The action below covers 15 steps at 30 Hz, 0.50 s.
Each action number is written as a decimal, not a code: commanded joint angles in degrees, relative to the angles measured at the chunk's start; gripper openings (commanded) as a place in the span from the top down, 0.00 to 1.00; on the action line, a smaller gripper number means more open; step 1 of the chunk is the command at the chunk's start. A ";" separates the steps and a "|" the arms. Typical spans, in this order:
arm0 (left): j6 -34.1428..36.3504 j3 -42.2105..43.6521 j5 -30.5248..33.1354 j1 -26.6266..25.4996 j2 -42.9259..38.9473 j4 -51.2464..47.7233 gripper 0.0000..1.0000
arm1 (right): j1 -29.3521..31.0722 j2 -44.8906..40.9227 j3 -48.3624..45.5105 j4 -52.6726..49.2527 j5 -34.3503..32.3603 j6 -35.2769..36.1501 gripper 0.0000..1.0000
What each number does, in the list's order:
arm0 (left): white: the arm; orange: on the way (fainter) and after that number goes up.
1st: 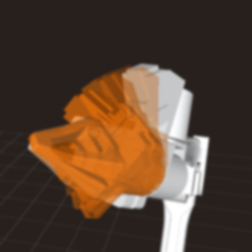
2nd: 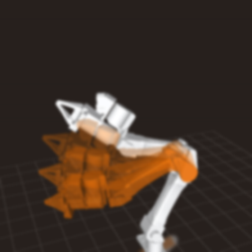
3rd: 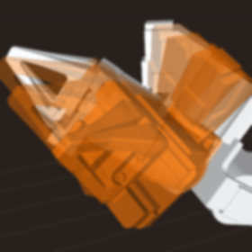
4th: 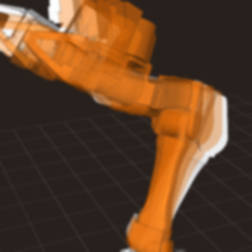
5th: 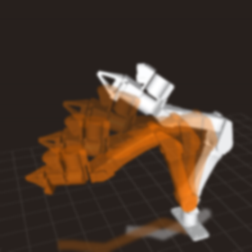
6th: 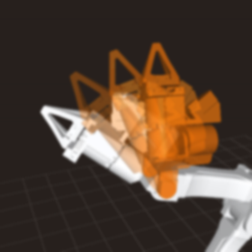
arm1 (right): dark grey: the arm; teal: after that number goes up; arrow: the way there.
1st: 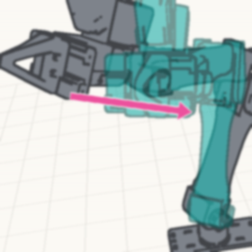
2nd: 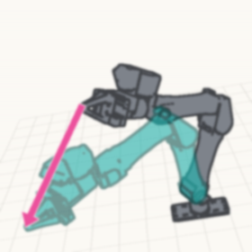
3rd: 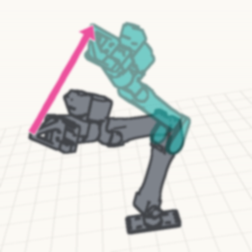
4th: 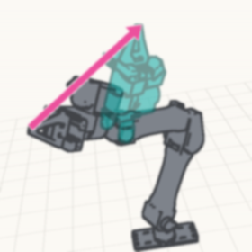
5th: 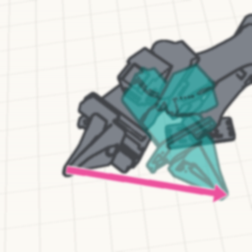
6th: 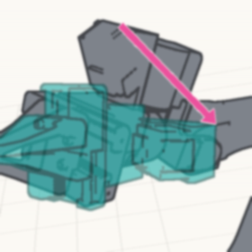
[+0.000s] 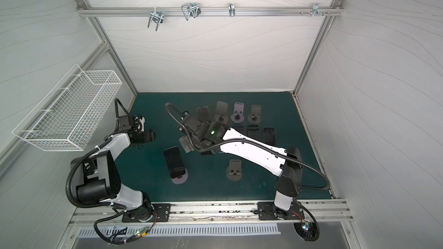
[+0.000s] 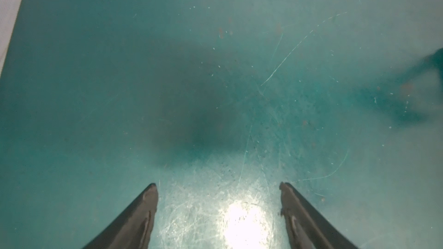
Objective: Remove the phone from the phone stand
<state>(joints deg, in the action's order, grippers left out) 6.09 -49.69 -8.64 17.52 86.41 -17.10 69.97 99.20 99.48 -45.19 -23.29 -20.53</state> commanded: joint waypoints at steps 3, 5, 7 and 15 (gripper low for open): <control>1.12 -1.01 -0.59 0.32 -0.87 0.52 0.18 | 5.30 3.35 2.60 2.47 -0.16 -5.82 0.01; 1.23 -0.97 -0.72 0.32 -0.91 0.53 0.18 | 6.35 4.75 3.53 3.67 -0.88 -4.63 0.01; 1.24 -0.99 -0.67 0.32 -0.81 0.43 0.18 | 7.01 6.40 4.77 4.05 -1.67 -4.10 0.01; 1.72 -0.76 -1.68 0.31 -1.23 0.49 0.18 | 6.68 9.42 7.07 5.20 -3.25 -2.18 0.01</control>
<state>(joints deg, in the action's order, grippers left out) 6.44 -49.69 -8.93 17.52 86.39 -17.10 76.77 108.92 104.75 -41.04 -24.73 -23.75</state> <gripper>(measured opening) 0.820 0.990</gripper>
